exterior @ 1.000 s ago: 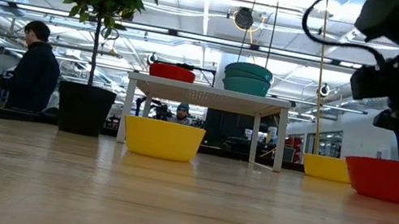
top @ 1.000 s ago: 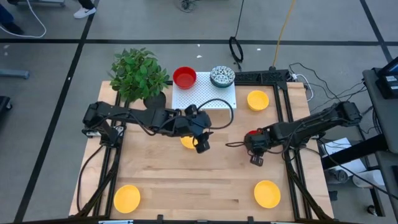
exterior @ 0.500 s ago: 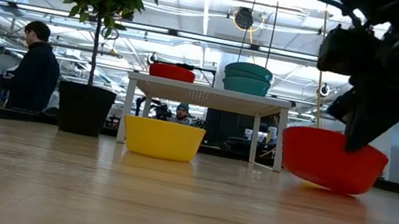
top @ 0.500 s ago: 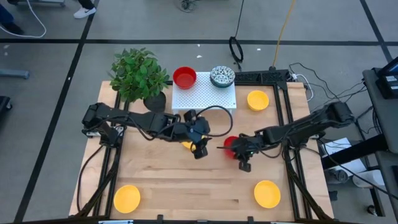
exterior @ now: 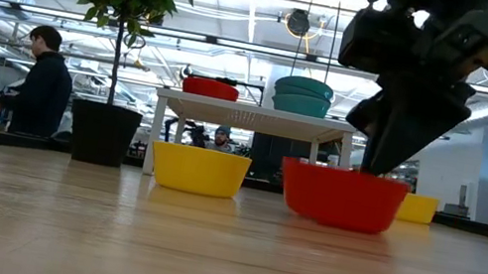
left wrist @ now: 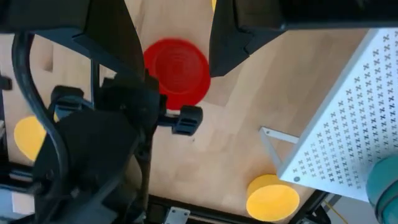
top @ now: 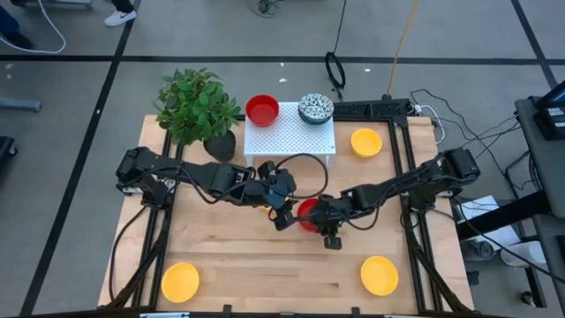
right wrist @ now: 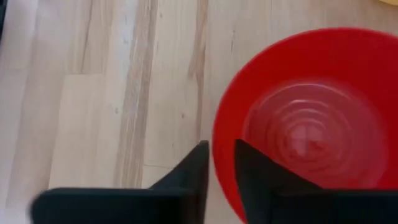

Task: Pick & Place Mini bowls
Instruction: Stack the red bowl on the red bowl on the shelf

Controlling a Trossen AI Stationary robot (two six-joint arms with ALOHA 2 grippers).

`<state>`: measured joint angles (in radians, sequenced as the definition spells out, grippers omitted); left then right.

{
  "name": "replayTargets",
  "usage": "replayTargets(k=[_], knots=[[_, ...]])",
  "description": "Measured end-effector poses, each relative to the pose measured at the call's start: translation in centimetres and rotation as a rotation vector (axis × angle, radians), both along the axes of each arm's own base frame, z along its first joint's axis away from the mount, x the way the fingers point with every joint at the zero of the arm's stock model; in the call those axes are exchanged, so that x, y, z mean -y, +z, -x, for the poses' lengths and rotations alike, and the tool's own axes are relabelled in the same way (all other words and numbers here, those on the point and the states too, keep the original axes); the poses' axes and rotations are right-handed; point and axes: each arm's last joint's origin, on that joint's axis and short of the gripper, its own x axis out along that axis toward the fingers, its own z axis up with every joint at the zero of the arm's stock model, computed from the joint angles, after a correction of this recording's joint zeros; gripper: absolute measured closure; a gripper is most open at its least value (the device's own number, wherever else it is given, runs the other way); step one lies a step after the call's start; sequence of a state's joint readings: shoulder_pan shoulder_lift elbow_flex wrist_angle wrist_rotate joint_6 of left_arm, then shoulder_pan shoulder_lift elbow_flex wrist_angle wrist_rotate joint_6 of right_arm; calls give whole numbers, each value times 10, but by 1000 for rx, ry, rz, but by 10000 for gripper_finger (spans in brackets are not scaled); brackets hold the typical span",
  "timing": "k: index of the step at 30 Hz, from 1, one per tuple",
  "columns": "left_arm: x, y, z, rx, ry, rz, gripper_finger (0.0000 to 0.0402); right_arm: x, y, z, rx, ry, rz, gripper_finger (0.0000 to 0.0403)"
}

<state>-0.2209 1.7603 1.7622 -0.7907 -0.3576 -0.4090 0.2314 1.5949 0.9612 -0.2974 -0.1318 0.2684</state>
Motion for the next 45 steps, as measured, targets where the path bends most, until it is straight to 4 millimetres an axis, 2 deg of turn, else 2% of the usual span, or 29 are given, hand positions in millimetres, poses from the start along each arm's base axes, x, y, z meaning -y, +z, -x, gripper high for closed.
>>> replayTargets(k=[4,9,14,20,24,29,33,39,45], knots=[[4,-2,3,-35,-11,-7,218,0,8,4,17,4,-8,281],[5,-3,4,-45,-13,-8,217,-1,36,21,41,-35,-50,233],[9,-14,-6,-54,-25,-16,217,-4,69,51,66,-60,-79,231],[22,-53,-29,-158,-163,-42,217,-10,98,91,125,-100,-61,240],[33,-78,-46,-172,-294,-60,217,-13,111,108,172,-136,-95,236],[43,-114,-67,-196,-498,-111,217,-17,116,117,182,-161,-116,230],[46,-140,-76,-240,-582,-181,217,-18,115,118,180,-162,-101,231],[37,-172,-86,-318,-553,-263,217,-18,115,118,179,-168,-104,232],[26,-189,-87,-392,-505,-235,218,-18,115,118,174,-166,-103,232]])
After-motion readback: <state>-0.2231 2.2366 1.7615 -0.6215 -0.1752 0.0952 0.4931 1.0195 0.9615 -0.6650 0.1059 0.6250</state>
